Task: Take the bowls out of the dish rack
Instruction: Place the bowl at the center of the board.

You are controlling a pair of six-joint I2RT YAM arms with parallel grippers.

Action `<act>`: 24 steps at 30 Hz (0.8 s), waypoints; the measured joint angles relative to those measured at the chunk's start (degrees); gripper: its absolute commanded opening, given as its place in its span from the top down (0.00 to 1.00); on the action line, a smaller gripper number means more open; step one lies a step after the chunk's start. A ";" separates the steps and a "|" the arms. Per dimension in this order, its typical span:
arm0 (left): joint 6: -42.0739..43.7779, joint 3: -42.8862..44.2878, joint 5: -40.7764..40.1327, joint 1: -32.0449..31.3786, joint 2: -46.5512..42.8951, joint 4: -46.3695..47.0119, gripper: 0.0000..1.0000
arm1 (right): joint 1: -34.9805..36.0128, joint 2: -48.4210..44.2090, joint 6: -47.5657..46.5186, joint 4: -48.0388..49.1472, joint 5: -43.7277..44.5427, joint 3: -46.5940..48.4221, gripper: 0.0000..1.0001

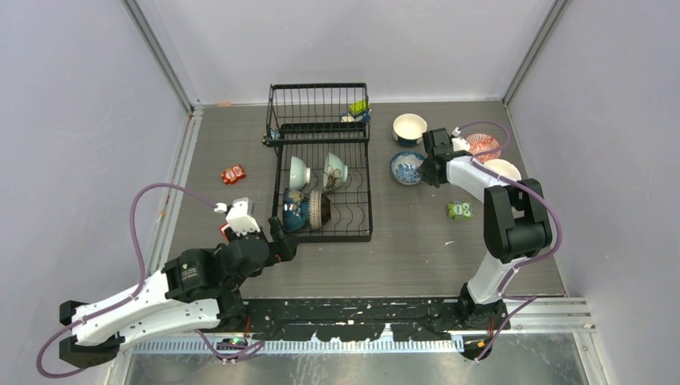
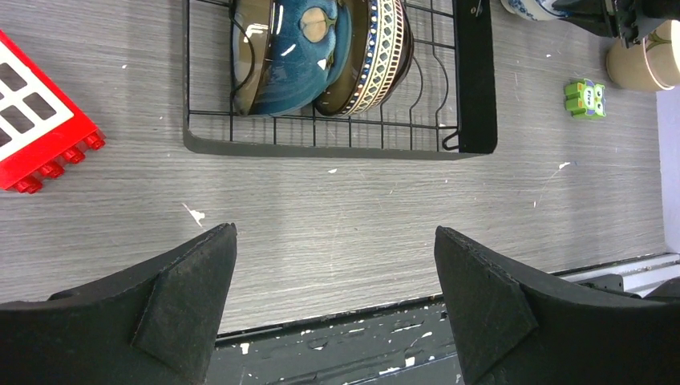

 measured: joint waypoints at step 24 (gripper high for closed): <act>0.39 0.00 -0.07 0.00 2.16 -0.87 0.06 | -0.26 -2.25 -3.04 -2.05 -0.55 0.83 0.23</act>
